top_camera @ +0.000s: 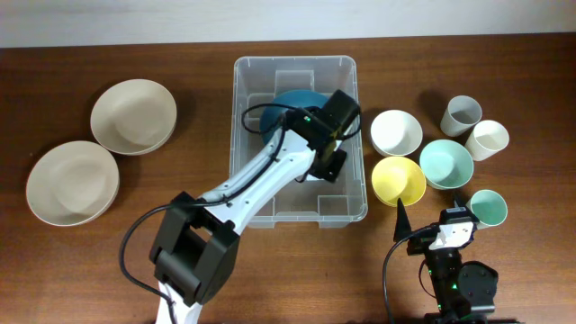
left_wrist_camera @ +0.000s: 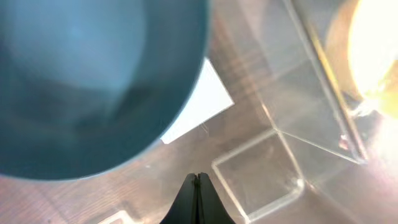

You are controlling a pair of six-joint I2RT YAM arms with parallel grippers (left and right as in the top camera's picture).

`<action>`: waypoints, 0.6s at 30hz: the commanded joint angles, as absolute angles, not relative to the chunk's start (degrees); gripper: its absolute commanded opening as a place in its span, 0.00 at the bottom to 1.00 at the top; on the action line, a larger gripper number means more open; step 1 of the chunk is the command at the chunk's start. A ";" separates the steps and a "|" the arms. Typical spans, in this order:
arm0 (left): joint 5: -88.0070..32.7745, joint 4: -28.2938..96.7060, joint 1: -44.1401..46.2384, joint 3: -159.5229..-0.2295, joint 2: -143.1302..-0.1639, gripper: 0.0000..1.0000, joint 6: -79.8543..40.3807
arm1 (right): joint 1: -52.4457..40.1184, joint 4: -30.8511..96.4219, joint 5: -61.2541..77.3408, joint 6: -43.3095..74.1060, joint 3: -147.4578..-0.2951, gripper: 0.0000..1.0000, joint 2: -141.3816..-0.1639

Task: Pack container
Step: 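Lower the teal plate flat into the container and release it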

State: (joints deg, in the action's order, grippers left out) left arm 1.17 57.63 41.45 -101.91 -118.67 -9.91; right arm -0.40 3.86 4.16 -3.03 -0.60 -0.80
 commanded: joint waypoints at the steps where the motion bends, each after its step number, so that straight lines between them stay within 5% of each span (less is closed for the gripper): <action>1: -0.05 57.41 41.34 -102.37 -120.09 0.01 -7.84 | -0.36 4.12 4.08 -2.94 -0.32 0.99 -0.36; 18: -0.03 56.66 41.19 -102.37 -122.89 0.01 -7.01 | -0.36 4.12 4.08 -2.94 -0.32 0.99 -0.36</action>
State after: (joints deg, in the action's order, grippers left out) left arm 0.60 57.32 41.50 -101.91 -122.69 -8.69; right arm -0.40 3.86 4.16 -3.01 -0.60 -0.80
